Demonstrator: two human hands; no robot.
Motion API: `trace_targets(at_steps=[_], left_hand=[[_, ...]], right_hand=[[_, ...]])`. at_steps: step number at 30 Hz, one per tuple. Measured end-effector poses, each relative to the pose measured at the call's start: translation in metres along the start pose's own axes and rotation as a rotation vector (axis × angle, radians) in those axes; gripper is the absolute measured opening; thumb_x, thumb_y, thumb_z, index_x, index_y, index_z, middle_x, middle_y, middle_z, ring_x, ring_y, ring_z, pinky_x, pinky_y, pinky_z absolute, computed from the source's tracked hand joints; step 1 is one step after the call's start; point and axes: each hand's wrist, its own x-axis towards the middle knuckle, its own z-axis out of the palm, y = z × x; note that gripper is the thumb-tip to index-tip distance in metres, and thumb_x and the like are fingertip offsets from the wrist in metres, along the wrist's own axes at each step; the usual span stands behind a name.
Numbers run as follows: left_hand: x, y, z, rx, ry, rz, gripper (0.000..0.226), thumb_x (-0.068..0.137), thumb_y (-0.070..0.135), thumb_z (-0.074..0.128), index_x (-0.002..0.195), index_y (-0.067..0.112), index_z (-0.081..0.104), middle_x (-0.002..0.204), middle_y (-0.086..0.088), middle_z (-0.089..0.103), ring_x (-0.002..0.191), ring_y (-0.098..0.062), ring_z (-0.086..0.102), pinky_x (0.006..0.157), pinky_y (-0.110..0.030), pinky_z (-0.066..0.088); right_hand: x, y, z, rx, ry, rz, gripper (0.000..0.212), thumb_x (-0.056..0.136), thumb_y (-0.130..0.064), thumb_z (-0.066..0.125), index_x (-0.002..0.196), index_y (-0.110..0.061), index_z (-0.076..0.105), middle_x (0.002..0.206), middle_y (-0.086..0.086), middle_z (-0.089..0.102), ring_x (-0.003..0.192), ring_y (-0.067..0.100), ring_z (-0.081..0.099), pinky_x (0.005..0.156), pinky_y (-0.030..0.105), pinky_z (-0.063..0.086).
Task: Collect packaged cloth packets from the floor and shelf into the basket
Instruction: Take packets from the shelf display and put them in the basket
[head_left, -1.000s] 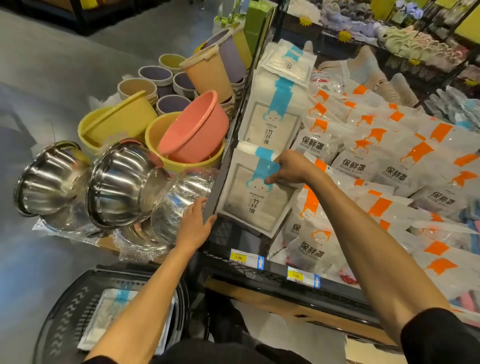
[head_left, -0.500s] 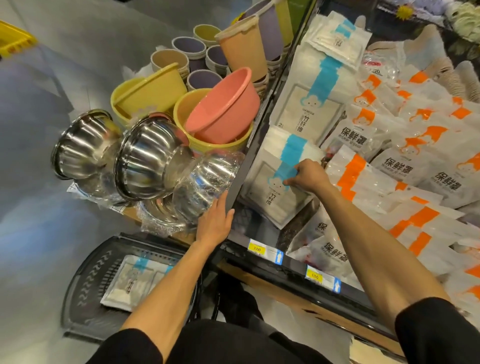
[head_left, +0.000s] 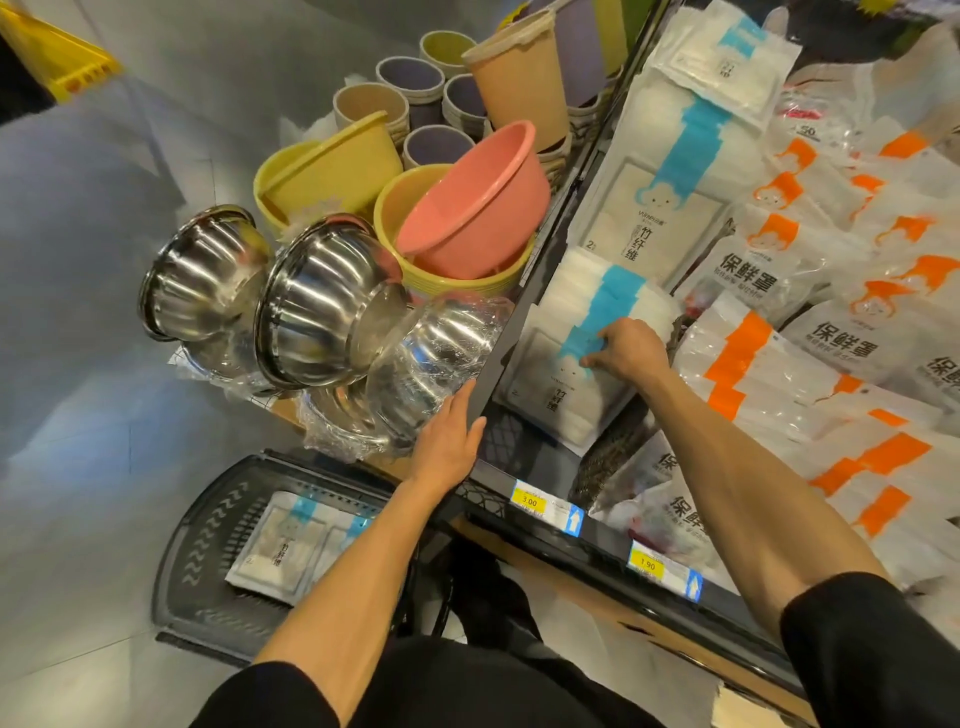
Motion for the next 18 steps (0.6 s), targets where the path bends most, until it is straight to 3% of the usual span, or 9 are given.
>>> trace_targets(at_steps=[5,11,16,18], left_hand=[[0.000,0.001,0.000,-0.014,0.008,0.011,0.059,0.106,0.036,0.043,0.159,0.022,0.020,0.161,-0.003,0.033,0.138,-0.029,0.045,0.105,-0.050,0.045],[0.000,0.003,-0.001,-0.027,-0.009,0.001,0.059,0.106,0.035,0.043,0.159,0.022,0.020,0.162,-0.003,0.031,0.141,-0.028,0.043,0.109,-0.051,0.041],[-0.001,-0.002,-0.001,-0.029,-0.030,0.011,0.061,0.107,0.036,0.042,0.160,0.022,0.016,0.164,-0.003,0.027,0.144,-0.027,0.038,0.113,-0.050,0.038],[-0.002,-0.005,0.000,-0.038,-0.028,0.032,0.061,0.107,0.037,0.040,0.161,0.022,0.015,0.165,-0.002,0.025,0.147,-0.025,0.034,0.115,-0.047,0.036]], right_hand=[[-0.002,0.006,0.005,0.014,0.012,-0.015,0.036,0.079,-0.035,0.082,0.094,-0.004,0.072,0.095,0.013,0.069,0.086,0.028,0.060,0.071,0.037,0.050],[-0.006,0.007,0.012,0.085,0.012,-0.014,0.031,0.081,-0.028,0.082,0.092,-0.002,0.071,0.091,0.014,0.067,0.081,0.026,0.058,0.070,0.036,0.049],[-0.012,0.006,0.012,0.071,0.018,-0.033,0.031,0.081,-0.026,0.082,0.069,-0.015,0.055,0.070,0.001,0.055,0.077,0.026,0.054,0.059,0.033,0.038],[-0.013,0.004,0.006,0.052,0.037,-0.054,0.019,0.083,-0.025,0.079,0.083,-0.012,0.066,0.079,0.003,0.058,0.084,0.028,0.057,0.062,0.032,0.039]])
